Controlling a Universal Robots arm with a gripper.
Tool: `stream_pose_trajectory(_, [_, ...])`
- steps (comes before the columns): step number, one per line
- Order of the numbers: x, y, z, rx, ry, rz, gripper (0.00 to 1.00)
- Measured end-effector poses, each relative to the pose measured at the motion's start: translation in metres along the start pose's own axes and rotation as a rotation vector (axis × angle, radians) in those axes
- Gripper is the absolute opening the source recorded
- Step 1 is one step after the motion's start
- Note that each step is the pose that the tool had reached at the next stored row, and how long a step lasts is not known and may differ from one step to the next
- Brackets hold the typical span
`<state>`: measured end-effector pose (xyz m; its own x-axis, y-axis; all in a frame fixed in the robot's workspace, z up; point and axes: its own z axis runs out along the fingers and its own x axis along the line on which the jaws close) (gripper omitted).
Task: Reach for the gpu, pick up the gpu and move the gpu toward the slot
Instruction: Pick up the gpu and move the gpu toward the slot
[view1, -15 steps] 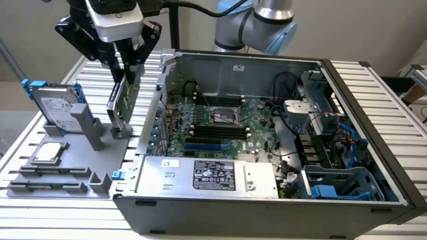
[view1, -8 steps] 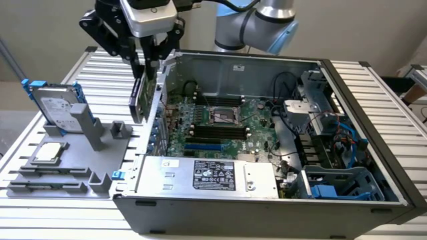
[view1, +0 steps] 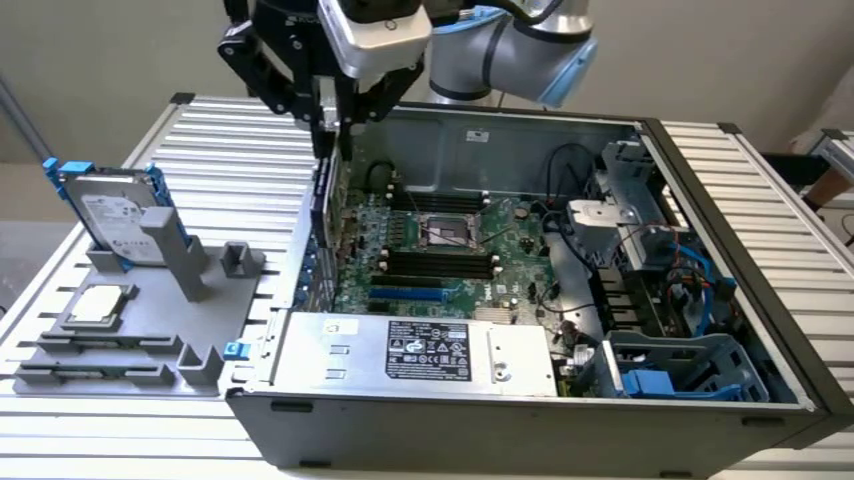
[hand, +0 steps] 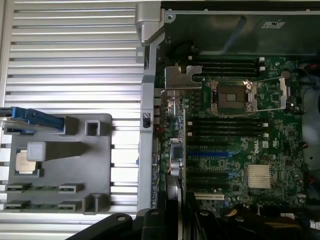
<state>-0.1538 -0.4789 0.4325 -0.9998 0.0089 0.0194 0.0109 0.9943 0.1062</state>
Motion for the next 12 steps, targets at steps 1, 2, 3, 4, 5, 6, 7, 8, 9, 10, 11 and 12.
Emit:
stream_pose_trajectory(1, [-0.005, 0.0001, 0.0001, -0.0001, 0.0001, 0.0, 0.26])
stream_pose_trajectory(2, [-0.009, 0.0004, 0.0001, 0.0, 0.0003, 0.0, 0.26])
stream_pose_trajectory(3, [-0.014, 0.0009, 0.0002, 0.0001, 0.0005, 0.0, 0.26])
stream_pose_trajectory(4, [-0.018, 0.0014, 0.0003, 0.0003, 0.0007, 0.0, 0.26])
stream_pose_trajectory(5, [-0.023, 0.002, 0.0005, 0.0007, 0.0009, 0.0, 0.26])
stream_pose_trajectory(6, [-0.027, 0.0027, 0.0008, 0.0011, 0.001, 0.0, 0.26])
stream_pose_trajectory(7, [-0.031, 0.0035, 0.001, 0.0016, 0.0012, 0.0, 0.26])
stream_pose_trajectory(8, [-0.036, 0.0043, 0.0012, 0.0021, 0.0014, 0.0, 0.26])
stream_pose_trajectory(9, [-0.04, 0.0051, 0.0013, 0.0028, 0.0016, 0.0, 0.26])
stream_pose_trajectory(10, [-0.044, 0.006, 0.0016, 0.0033, 0.0018, 0.0, 0.26])
stream_pose_trajectory(11, [-0.048, 0.0068, 0.0018, 0.0039, 0.002, 0.0, 0.26])
stream_pose_trajectory(12, [-0.052, 0.0076, 0.0022, 0.005, 0.0023, 0.0, 0.26])
